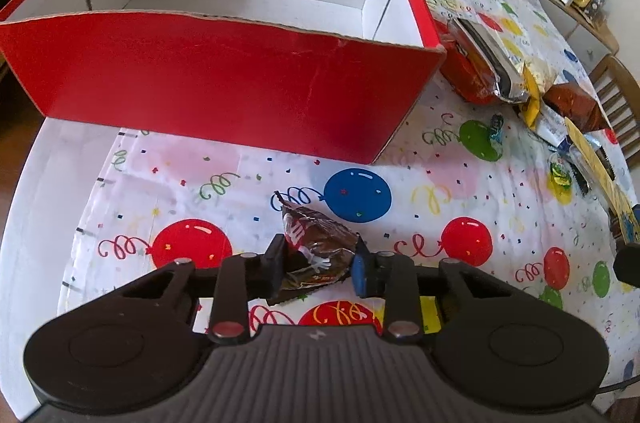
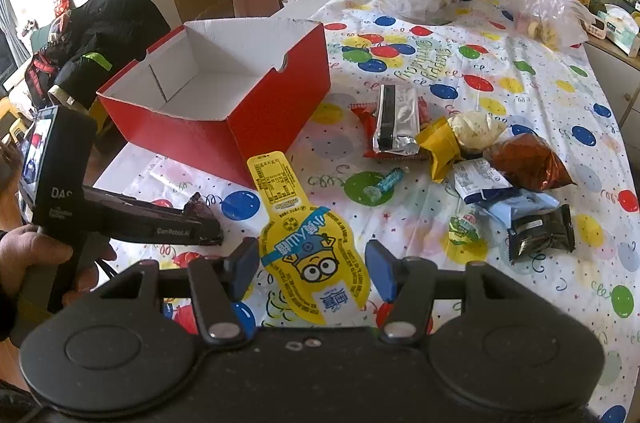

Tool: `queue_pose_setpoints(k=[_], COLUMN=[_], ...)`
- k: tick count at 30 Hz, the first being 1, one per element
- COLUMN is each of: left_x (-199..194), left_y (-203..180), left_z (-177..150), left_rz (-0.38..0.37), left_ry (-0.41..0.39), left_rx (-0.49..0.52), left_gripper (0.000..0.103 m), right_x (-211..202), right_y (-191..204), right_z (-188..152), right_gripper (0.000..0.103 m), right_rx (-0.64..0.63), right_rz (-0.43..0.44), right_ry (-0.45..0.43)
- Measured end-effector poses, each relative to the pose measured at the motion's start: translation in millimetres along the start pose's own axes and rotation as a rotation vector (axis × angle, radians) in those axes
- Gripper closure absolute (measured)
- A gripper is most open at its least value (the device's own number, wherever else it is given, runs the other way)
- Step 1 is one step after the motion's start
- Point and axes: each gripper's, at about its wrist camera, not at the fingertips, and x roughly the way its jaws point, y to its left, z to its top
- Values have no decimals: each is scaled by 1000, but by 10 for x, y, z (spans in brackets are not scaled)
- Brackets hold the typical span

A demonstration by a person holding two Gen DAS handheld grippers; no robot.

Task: Organize snacks
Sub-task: 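Carry both items over the box and release them inside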

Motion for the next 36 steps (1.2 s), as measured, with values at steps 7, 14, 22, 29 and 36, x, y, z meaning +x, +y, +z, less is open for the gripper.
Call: queue_pose_setpoints(k=[7,14,22,29,36], left_x=[-339,-870,-1157,-1140,-880], left_y=[92,147,421,742,1001], left_z=[52,268,671,1080,1416], left_rz=[-36,-26,12,46,73], left_ry=[-34,-141,-226,-250,-200], left_rx=[-22,21,61,82,108], left_gripper=[72,72,72,72,72], right_x=[-34,-33,130,418,818], right_y=[26,148,407,621,880], right_z=[82,281,641,992,1321], right_gripper=[46,46,46,46,46], right_rx=[2,-8,-34,-28,-57], right_rz=[-4,11,25,25,12], right_ry=[-21,-61,-105,-110,-81])
